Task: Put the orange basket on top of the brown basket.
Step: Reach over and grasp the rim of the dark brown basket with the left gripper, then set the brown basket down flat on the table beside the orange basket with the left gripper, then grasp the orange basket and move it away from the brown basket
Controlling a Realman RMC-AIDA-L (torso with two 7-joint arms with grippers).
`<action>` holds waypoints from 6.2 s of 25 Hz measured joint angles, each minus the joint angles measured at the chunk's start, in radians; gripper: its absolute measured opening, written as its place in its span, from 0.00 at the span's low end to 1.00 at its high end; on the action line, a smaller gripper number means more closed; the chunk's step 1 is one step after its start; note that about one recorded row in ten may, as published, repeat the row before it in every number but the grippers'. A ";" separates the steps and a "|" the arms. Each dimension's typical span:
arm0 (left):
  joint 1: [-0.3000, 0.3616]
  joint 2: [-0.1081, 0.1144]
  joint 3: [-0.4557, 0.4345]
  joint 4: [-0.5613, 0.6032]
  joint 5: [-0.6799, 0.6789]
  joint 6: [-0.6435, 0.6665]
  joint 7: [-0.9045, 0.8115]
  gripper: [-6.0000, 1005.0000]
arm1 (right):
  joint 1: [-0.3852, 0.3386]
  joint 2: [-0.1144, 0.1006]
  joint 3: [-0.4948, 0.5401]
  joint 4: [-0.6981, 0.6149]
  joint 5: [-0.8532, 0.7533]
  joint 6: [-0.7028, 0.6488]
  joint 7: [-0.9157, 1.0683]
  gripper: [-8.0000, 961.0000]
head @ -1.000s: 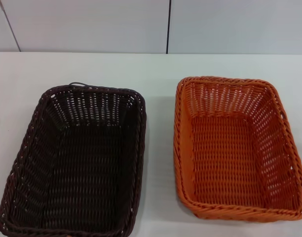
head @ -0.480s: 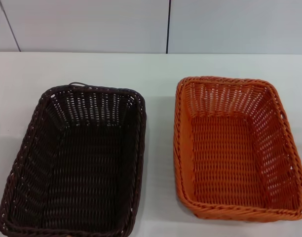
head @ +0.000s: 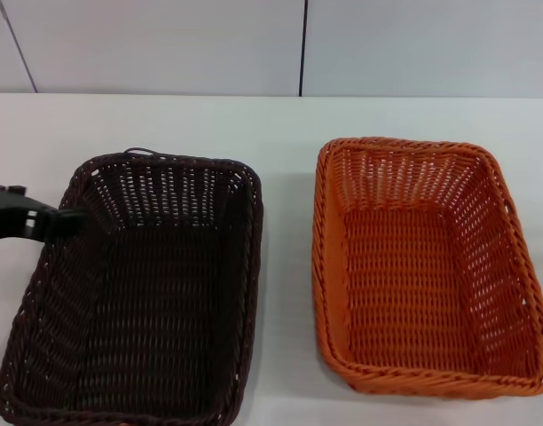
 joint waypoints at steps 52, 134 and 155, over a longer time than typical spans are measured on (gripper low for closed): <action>-0.246 0.000 -0.067 0.278 -0.081 -0.075 0.540 0.30 | -0.003 0.000 -0.009 -0.005 -0.011 -0.019 0.000 0.81; 0.144 -0.007 0.587 1.180 -0.359 2.794 0.314 0.76 | -0.017 -0.092 0.003 -0.628 -0.399 -0.273 0.001 0.81; 0.034 -0.006 0.577 1.435 -0.565 2.692 0.137 0.76 | 0.290 -0.021 0.739 -1.354 -0.445 -2.479 -0.139 0.81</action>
